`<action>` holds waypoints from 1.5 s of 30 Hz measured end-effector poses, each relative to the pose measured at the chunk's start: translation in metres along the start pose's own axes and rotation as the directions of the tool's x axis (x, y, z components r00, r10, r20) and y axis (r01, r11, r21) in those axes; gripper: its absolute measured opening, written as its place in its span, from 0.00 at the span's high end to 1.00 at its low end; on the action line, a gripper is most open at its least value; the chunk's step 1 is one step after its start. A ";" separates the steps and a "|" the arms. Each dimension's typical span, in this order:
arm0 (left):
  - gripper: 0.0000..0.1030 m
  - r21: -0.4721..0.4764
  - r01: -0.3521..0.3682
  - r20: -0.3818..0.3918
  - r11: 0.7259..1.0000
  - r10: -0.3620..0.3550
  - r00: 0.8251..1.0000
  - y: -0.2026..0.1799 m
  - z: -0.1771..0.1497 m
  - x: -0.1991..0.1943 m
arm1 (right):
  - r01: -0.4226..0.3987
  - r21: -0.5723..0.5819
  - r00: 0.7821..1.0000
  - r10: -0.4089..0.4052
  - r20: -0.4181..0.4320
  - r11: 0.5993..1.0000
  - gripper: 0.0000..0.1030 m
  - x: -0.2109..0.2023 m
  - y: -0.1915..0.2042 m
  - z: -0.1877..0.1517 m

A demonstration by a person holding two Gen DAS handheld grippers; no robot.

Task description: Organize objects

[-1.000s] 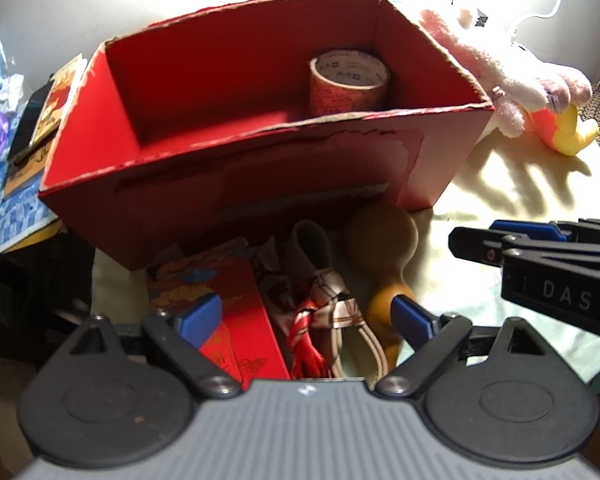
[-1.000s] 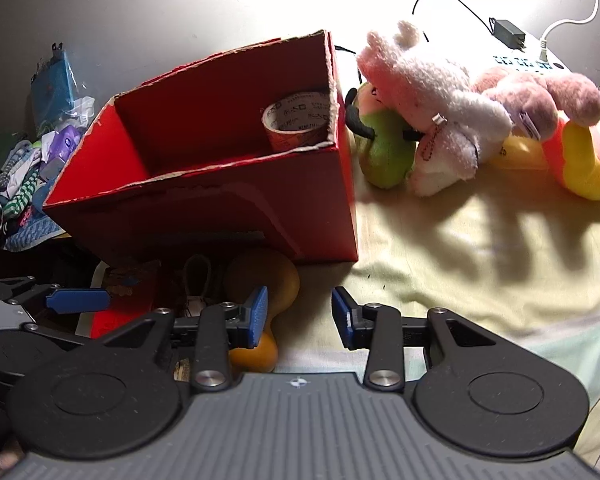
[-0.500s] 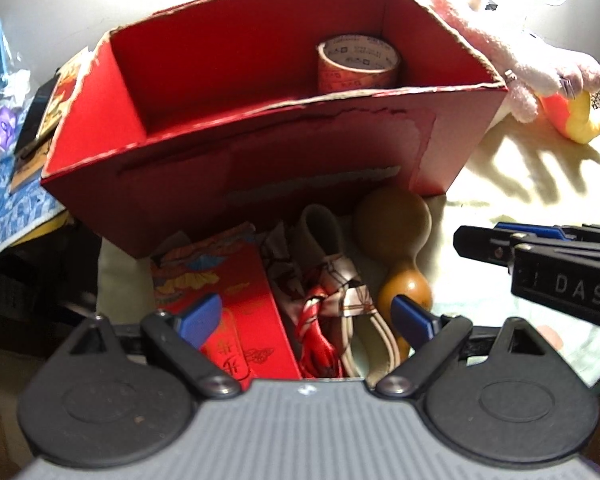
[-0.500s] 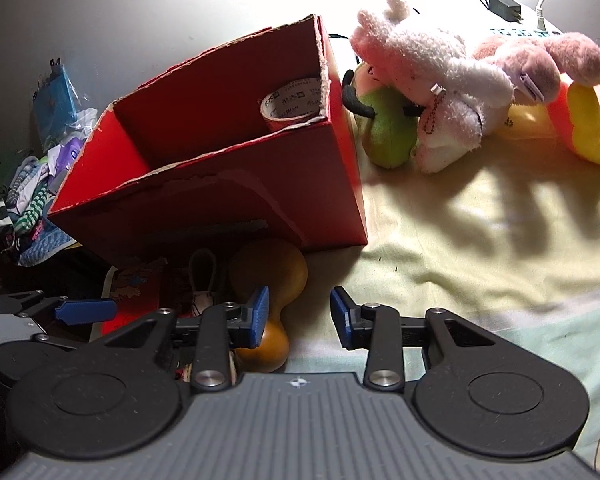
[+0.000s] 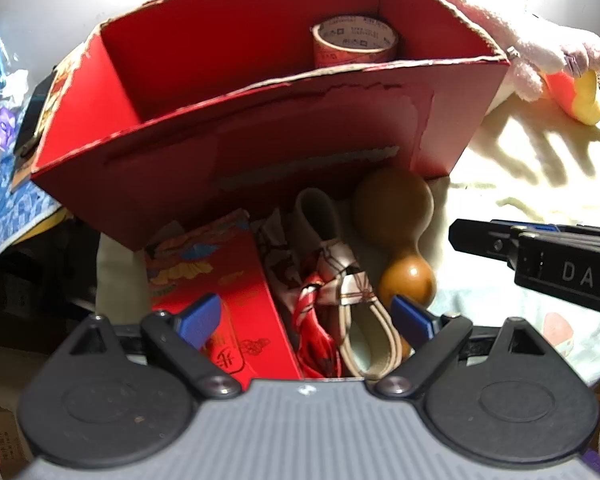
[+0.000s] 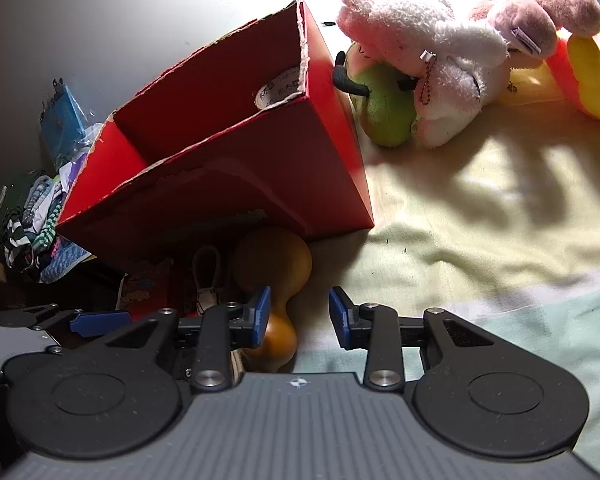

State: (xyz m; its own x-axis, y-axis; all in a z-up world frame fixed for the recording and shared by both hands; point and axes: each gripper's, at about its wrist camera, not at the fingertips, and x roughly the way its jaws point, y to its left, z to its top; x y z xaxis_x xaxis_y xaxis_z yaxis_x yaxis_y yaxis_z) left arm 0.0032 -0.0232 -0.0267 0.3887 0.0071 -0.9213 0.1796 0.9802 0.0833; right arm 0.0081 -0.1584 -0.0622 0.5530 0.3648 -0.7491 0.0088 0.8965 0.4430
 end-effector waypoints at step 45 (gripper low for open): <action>0.17 0.014 0.263 0.088 0.965 -0.264 0.961 -0.011 -0.008 -0.007 | -0.321 0.116 0.943 0.329 -0.051 0.940 0.67 0.033 -0.055 0.002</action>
State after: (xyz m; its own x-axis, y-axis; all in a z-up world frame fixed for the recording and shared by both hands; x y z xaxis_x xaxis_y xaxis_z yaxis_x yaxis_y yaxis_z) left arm -0.0087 -0.0324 -0.0247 0.4052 -0.2689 -0.8738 0.2883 0.9446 -0.1570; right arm 0.0277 -0.1963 -0.1109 0.4820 0.6514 -0.5860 -0.0724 0.6961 0.7142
